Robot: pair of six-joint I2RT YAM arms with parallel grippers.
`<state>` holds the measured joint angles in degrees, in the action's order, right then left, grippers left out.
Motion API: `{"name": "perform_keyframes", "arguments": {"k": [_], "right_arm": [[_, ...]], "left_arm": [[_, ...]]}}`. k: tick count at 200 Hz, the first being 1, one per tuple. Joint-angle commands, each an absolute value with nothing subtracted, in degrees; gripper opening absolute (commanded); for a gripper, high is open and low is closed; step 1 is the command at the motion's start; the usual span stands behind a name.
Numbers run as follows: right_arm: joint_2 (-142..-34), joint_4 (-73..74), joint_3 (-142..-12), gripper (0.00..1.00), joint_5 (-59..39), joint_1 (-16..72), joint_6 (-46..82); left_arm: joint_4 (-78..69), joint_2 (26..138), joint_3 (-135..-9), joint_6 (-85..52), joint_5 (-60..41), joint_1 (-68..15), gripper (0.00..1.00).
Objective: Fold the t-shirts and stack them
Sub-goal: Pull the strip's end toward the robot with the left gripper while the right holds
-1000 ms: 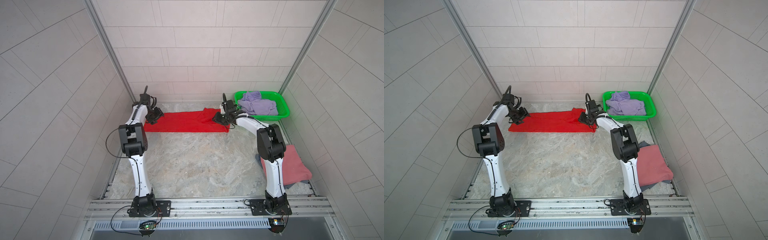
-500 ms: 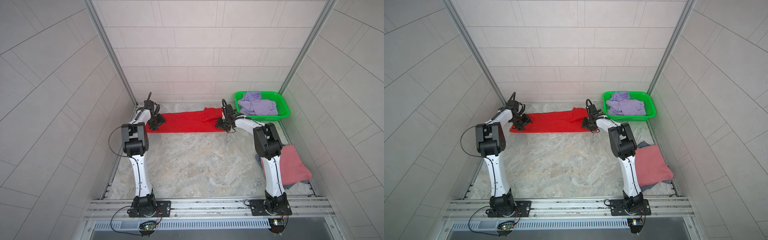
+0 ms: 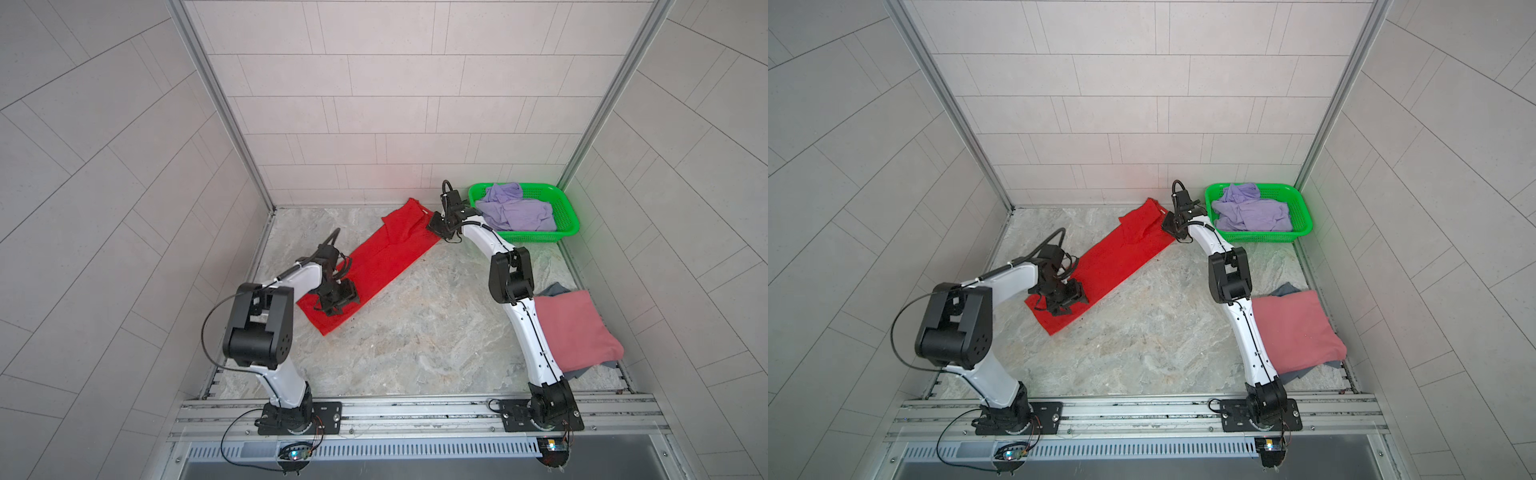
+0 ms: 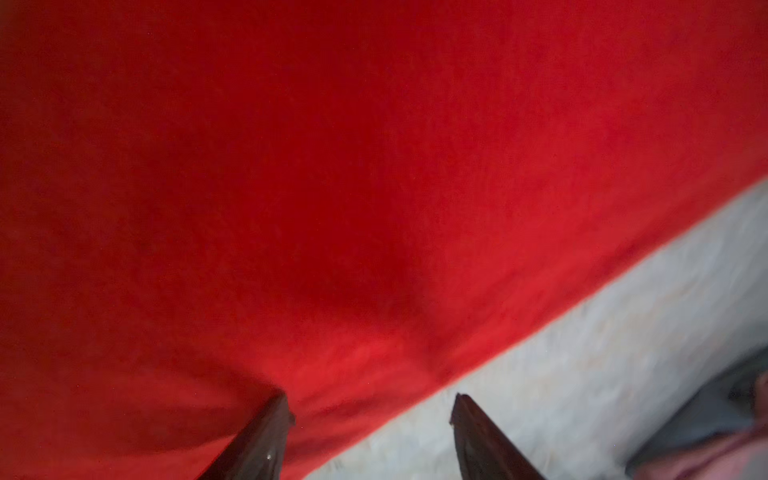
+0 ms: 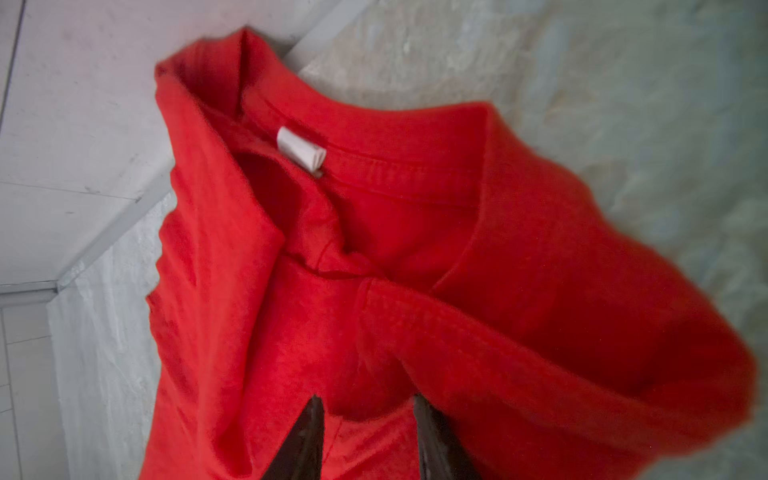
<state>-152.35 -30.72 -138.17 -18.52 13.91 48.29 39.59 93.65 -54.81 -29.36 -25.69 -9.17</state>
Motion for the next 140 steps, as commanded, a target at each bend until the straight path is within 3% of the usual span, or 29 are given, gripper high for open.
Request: {"name": "perform_keyframes", "arguments": {"k": [1, 30, 64, 140], "right_arm": [[-150.0, -25.4, -134.4, 0.39, -20.8, 14.0, 47.7], [-141.2, -23.3, -128.0, 0.40, -20.3, 15.2, 44.8], [-135.7, -25.7, -119.8, 0.41, -16.0, 19.9, 46.1], [-145.0, -28.4, -121.9, 0.41, -16.4, 24.0, 47.6]], "left_arm": [[45.2, 85.0, -56.5, -26.5, -25.0, -7.7, 0.71], [46.0, 83.7, -62.7, -24.8, -22.0, -7.0, 0.72], [46.8, 94.1, -69.4, -22.1, -20.5, -5.7, 0.73], [39.3, 100.4, -64.0, -26.8, -17.7, -4.8, 0.73]]}}
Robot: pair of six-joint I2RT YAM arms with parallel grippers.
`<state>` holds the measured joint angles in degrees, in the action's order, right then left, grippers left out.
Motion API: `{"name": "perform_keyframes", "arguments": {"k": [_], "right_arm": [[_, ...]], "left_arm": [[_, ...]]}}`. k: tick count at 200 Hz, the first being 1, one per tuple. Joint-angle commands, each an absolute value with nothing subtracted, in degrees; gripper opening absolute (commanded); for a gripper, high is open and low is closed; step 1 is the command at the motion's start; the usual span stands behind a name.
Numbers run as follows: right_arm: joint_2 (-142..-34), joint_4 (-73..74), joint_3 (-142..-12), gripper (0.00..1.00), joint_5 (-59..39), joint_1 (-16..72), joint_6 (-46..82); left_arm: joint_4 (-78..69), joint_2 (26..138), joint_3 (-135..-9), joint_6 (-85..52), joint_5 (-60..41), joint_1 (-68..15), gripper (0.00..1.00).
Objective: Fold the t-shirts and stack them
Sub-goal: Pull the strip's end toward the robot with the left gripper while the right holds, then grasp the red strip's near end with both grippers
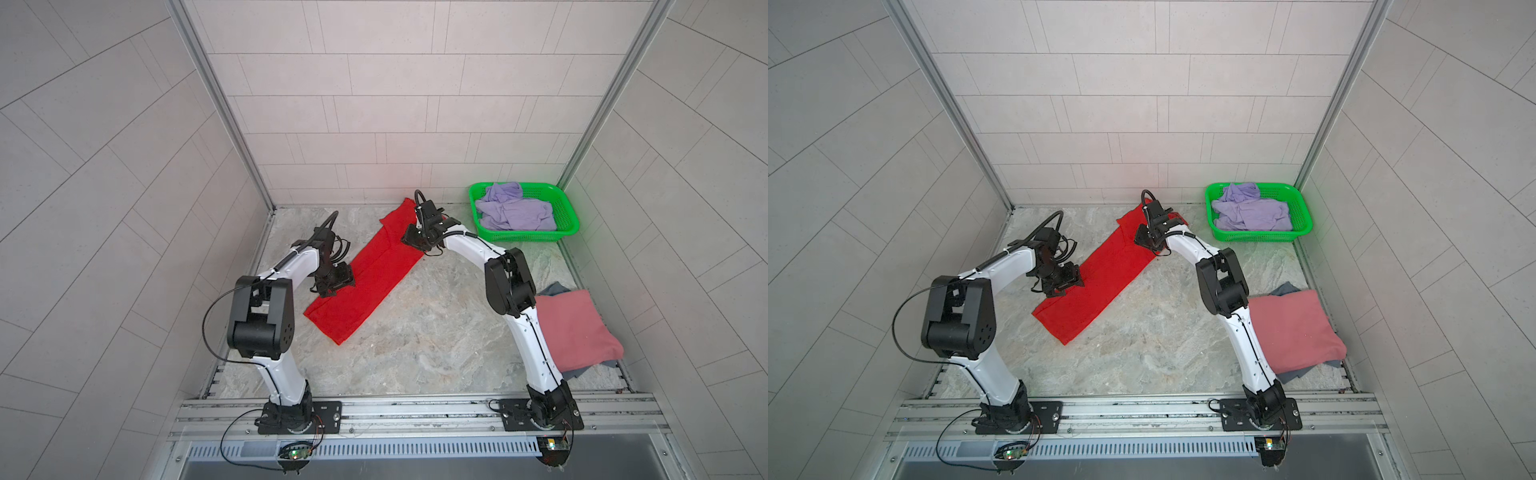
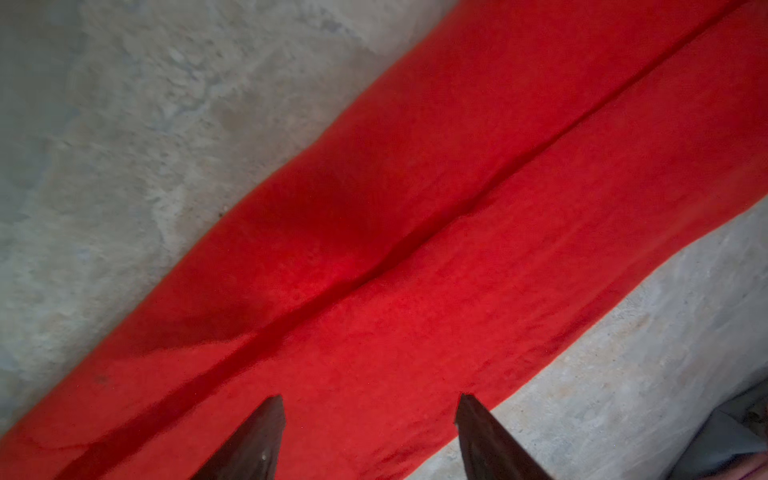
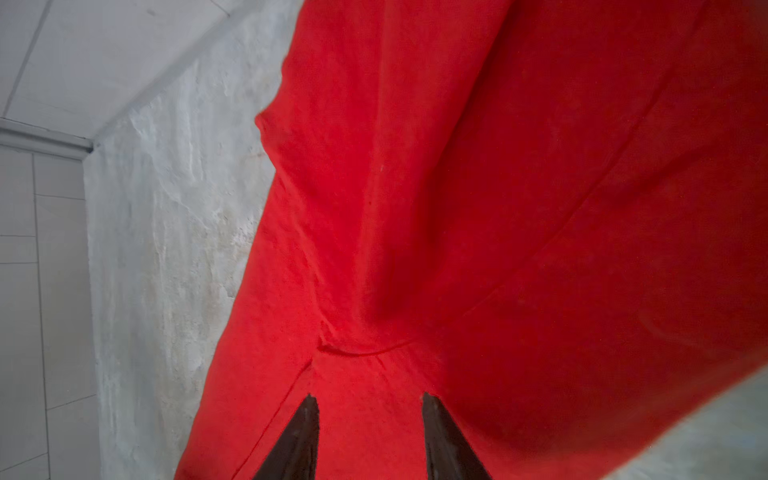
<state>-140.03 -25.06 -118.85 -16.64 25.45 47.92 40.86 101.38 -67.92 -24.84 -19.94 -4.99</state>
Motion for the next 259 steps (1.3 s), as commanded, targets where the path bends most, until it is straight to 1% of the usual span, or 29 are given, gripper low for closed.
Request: {"name": "perform_keyframes", "arguments": {"k": [1, 22, 37, 54, 69, 85, 101, 120, 138, 151, 159, 180, 197, 211, 239, 259], "right_arm": [[-145.2, -28.6, -122.2, 0.42, -16.4, 24.0, 47.6], [-149.9, -33.1, -128.0, 0.41, -19.1, 23.1, 46.3], [-152.6, -33.1, -131.0, 0.42, -21.7, 22.2, 45.8], [-155.5, -29.8, -133.6, 0.42, -24.4, 21.2, 45.8], [-157.7, -23.5, -134.8, 0.42, -26.3, 20.4, 47.6], [-159.7, -18.3, -136.9, 0.43, -28.5, 19.4, 49.2], [-160.8, -14.8, -138.6, 0.44, -30.5, 18.2, 51.1], [-158.7, -12.3, -138.3, 0.44, -32.4, 17.0, 50.5], [-153.6, -12.0, -136.0, 0.44, -33.7, 16.4, 46.9], [-148.1, -11.1, -131.9, 0.44, -35.1, 15.7, 45.5], [-144.1, -7.8, -127.8, 0.45, -36.6, 15.2, 46.0], [-132.2, 2.5, -113.6, 0.49, -36.7, 14.2, 49.6], [-122.3, 9.3, -99.2, 0.51, -36.0, 14.1, 54.8], [-115.5, 7.8, -89.5, 0.52, -36.9, 14.5, 56.3], [-102.6, -1.9, -72.2, 0.55, -37.5, 15.7, 54.2], [-95.3, -6.0, -62.7, 0.59, -41.5, 17.9, 53.0]], "left_arm": [[39.2, 100.4, -63.8, -26.9, -17.7, -4.8, 0.73], [38.0, 98.9, -57.4, -29.3, -17.4, -5.5, 0.72], [36.3, 96.7, -52.1, -31.3, -18.4, -7.6, 0.72], [33.8, 94.5, -47.0, -34.9, -19.7, -12.4, 0.72], [31.3, 93.8, -44.6, -39.0, -21.9, -18.4, 0.72], [30.1, 93.5, -45.5, -43.5, -22.2, -26.8, 0.72], [30.9, 93.0, -48.6, -45.8, -20.7, -32.4, 0.72], [34.5, 90.4, -52.5, -46.7, -17.2, -33.6, 0.72], [37.6, 87.3, -56.2, -45.5, -14.1, -33.1, 0.72], [39.6, 85.0, -59.1, -44.7, -13.2, -32.7, 0.73], [40.4, 83.6, -61.1, -44.1, -14.4, -32.3, 0.73], [43.9, 80.2, -65.2, -43.3, -12.3, -31.8, 0.73], [46.1, 78.2, -64.8, -41.8, -10.2, -30.0, 0.73], [46.5, 77.3, -62.5, -38.7, -13.2, -26.4, 0.73], [47.4, 77.5, -58.7, -32.2, -24.4, -17.1, 0.72], [48.6, 79.4, -58.2, -27.5, -29.0, -14.6, 0.72]]}}
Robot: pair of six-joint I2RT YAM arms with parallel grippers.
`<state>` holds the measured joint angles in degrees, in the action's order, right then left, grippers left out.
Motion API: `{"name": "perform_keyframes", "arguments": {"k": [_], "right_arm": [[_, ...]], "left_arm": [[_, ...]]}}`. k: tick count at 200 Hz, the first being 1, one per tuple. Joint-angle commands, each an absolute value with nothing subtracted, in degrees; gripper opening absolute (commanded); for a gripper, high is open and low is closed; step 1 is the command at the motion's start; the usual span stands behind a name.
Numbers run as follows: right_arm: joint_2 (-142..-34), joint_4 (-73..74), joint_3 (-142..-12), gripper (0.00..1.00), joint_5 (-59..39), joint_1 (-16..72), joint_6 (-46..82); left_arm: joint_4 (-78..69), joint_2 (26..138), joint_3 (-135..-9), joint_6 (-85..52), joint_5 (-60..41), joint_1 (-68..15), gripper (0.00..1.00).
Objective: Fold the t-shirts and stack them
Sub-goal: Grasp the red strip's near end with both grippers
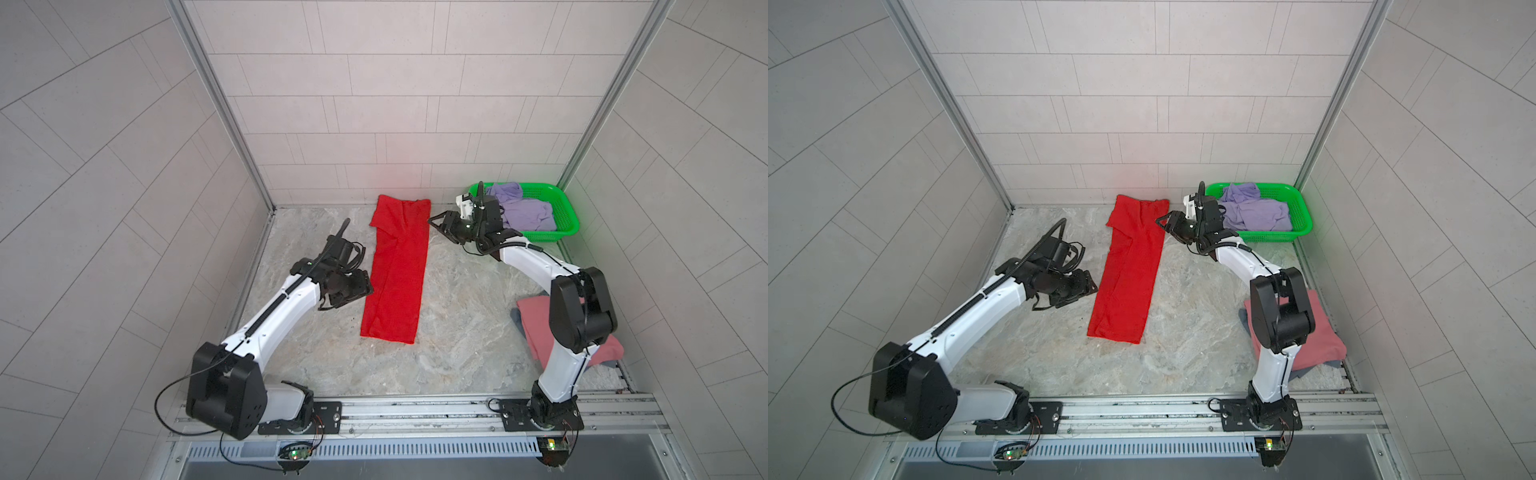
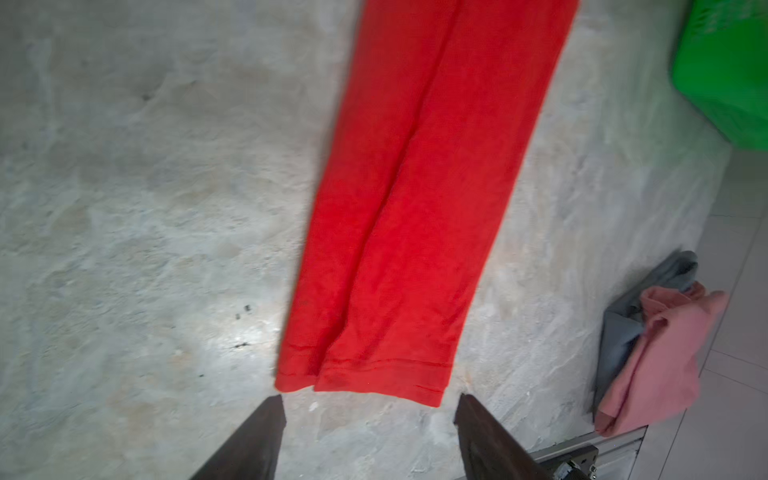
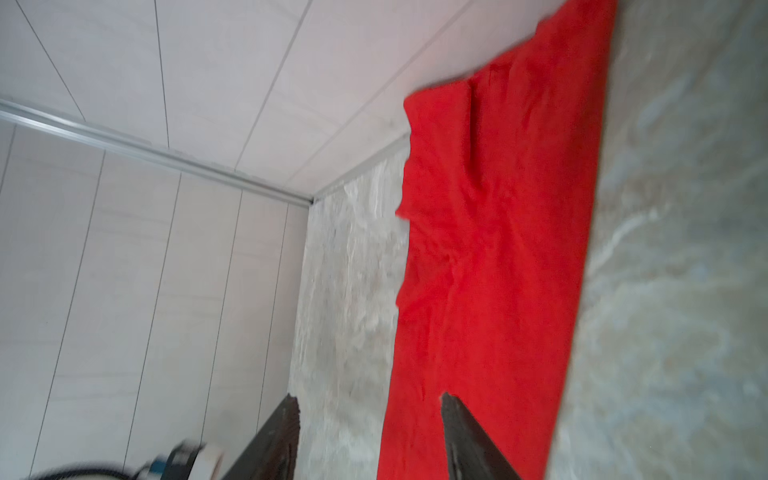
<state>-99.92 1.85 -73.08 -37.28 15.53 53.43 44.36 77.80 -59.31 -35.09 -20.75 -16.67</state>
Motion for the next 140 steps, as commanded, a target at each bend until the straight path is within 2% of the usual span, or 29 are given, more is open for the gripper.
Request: {"name": "perform_keyframes", "arguments": {"k": [1, 38, 73, 111, 140], "right_arm": [[-95.1, -6.1, -62.2, 0.59, -41.8, 18.1, 53.0], [-86.6, -3.6, -44.4, 0.60, -41.5, 26.1, 58.4], [-84.8, 11.1, -29.8, 0.61, -39.9, 31.3, 67.4], [-90.0, 22.1, -26.5, 0.62, -34.8, 36.8, 72.5], [-98.6, 31.9, -27.3, 0.56, -29.8, 42.4, 78.5]], "left_arm": [[48.8, 79.6, -58.2, -27.3, -29.2, -14.7, 0.71], [48.4, 85.3, -54.1, -21.8, -34.8, -13.7, 0.70], [46.7, 86.7, -50.9, -21.1, -35.1, -13.4, 0.69], [42.6, 87.3, -47.8, -23.5, -32.6, -13.0, 0.68], [40.3, 90.0, -48.3, -26.2, -30.1, -12.8, 0.66]]}}
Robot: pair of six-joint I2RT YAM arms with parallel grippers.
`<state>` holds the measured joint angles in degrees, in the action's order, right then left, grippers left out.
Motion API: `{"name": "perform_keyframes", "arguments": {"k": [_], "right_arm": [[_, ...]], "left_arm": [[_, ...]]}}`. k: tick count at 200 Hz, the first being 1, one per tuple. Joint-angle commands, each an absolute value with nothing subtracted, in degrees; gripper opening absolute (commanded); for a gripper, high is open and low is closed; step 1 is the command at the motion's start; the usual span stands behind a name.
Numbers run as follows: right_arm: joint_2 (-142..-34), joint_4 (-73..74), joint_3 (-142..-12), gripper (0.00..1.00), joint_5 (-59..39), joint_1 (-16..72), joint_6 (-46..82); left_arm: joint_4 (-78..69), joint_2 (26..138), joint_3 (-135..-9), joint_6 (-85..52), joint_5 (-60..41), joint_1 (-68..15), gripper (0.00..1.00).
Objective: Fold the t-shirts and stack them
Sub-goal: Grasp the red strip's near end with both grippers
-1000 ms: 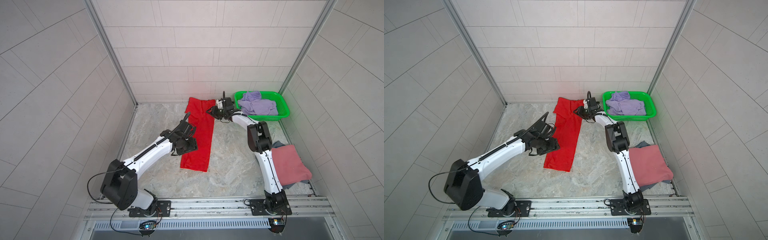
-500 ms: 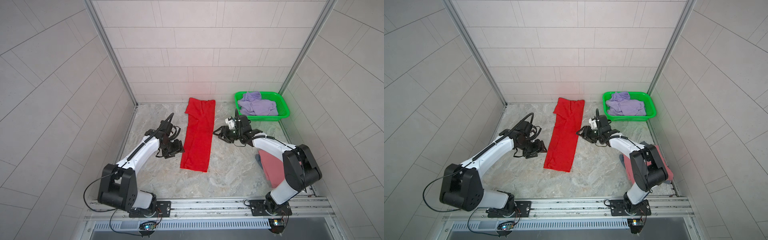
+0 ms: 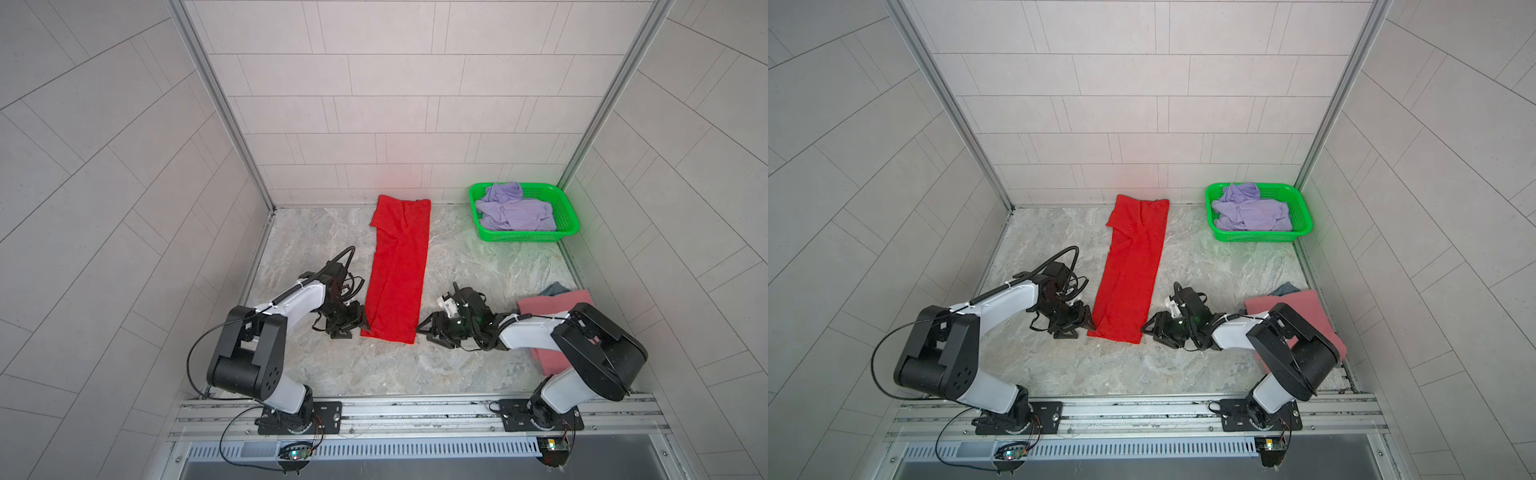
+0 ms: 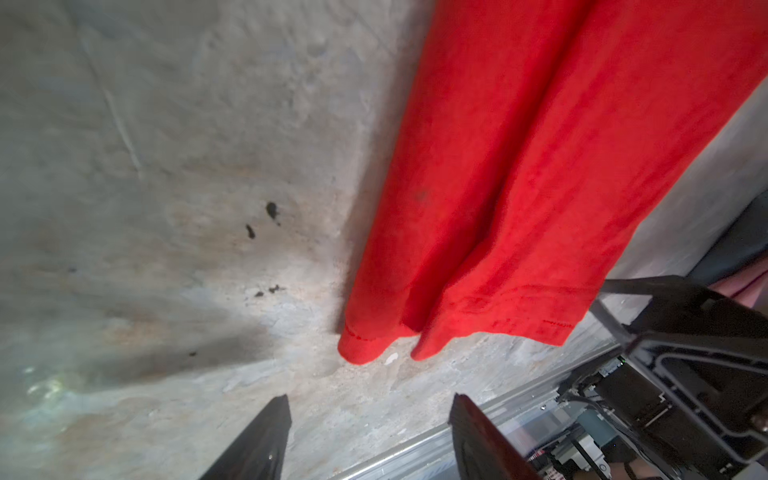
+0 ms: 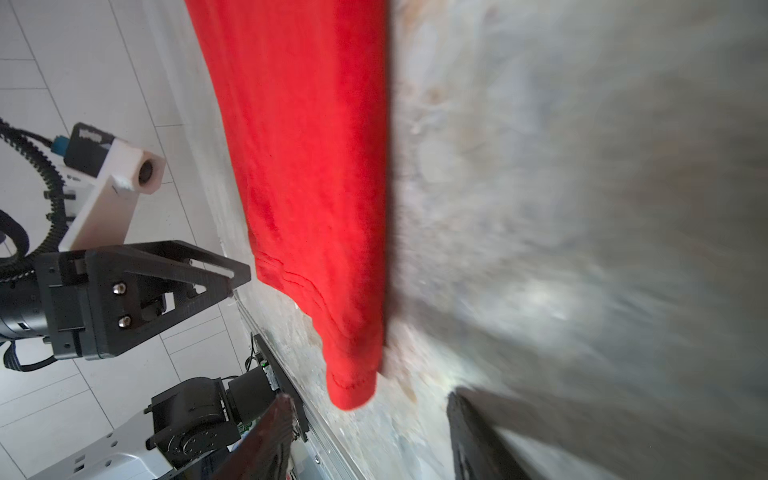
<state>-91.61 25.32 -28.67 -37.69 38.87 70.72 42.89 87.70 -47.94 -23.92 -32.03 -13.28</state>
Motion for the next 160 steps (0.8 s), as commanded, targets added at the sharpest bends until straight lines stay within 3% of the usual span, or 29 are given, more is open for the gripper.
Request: {"name": "perform_keyframes", "arguments": {"k": [1, 38, 75, 105, 120, 160], "right_arm": [[-98.8, 32.3, -27.2, 0.56, -29.6, 42.5, 78.8], [-104.2, 49.5, -18.7, 0.50, -21.0, 45.7, 90.5], [-104.8, 39.7, -21.6, 0.44, -19.6, 48.4, 86.8], [-103.5, 35.2, -23.3, 0.31, -17.9, 48.7, 85.7], [-101.0, 29.0, -24.4, 0.19, -16.5, 48.7, 83.6], [-91.5, 6.3, -31.2, 0.00, -13.6, 48.7, 73.2]], "left_arm": [[40.2, 90.1, -48.3, -26.3, -30.2, -12.8, 0.66], [35.3, 91.8, -45.8, -30.4, -31.4, -13.0, 0.64], [33.0, 91.2, -44.8, -32.4, -30.4, -12.9, 0.59], [29.0, 92.7, -43.5, -35.2, -33.2, -13.0, 0.45], [28.4, 92.0, -42.6, -35.9, -33.7, -13.0, 0.36], [30.1, 85.3, -39.9, -36.0, -36.1, -13.6, 0.11]]}}
